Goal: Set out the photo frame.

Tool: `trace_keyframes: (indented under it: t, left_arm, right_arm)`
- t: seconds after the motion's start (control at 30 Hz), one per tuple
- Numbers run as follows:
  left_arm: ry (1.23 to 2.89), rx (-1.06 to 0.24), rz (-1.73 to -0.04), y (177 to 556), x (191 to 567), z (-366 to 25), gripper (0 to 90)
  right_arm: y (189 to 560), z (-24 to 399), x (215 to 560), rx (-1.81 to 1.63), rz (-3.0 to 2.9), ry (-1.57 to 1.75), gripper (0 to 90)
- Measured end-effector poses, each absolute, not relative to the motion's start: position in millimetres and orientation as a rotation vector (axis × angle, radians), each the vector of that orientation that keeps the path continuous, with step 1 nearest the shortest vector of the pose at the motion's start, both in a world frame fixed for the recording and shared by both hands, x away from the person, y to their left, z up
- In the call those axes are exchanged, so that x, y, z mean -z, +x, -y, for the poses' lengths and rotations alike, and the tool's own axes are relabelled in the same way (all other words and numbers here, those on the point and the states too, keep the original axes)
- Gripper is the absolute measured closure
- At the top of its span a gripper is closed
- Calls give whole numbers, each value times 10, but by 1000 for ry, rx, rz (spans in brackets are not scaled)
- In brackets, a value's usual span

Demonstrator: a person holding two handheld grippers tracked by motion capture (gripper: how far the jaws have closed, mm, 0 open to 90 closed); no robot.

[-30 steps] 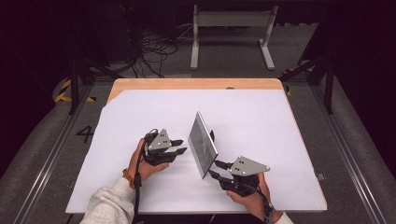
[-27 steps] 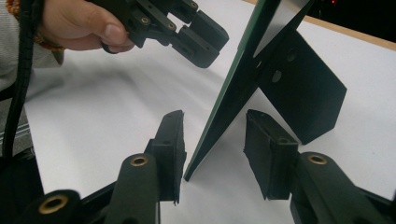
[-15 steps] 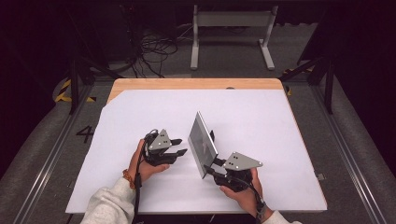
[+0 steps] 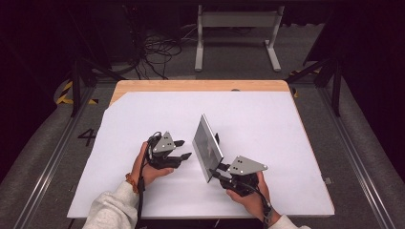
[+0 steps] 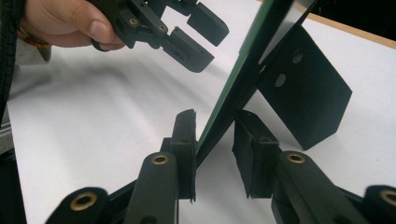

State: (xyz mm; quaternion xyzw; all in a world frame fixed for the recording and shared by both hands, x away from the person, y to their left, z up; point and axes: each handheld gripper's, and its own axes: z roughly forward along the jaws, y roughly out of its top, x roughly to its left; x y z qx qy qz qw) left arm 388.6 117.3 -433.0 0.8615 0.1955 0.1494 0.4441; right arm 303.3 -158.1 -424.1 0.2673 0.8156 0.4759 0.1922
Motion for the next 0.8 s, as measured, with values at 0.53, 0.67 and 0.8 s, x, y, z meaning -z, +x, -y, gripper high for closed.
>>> trace_keyframes:
  t: [0.53, 0.67, 0.8]
  left_arm:
    - [2142, -359, -485, 3891, 4336, -1174, 458]
    - [2145, -357, -486, 3892, 4341, -1168, 453]
    - [2148, -355, -486, 3896, 4346, -1162, 445]
  right_arm:
    - [3017, 1653, 4247, -1328, -2287, 767, 720]
    - [3045, 1644, 4259, -1333, -2275, 801, 657]
    - [3078, 1614, 4271, -1342, -2270, 822, 633]
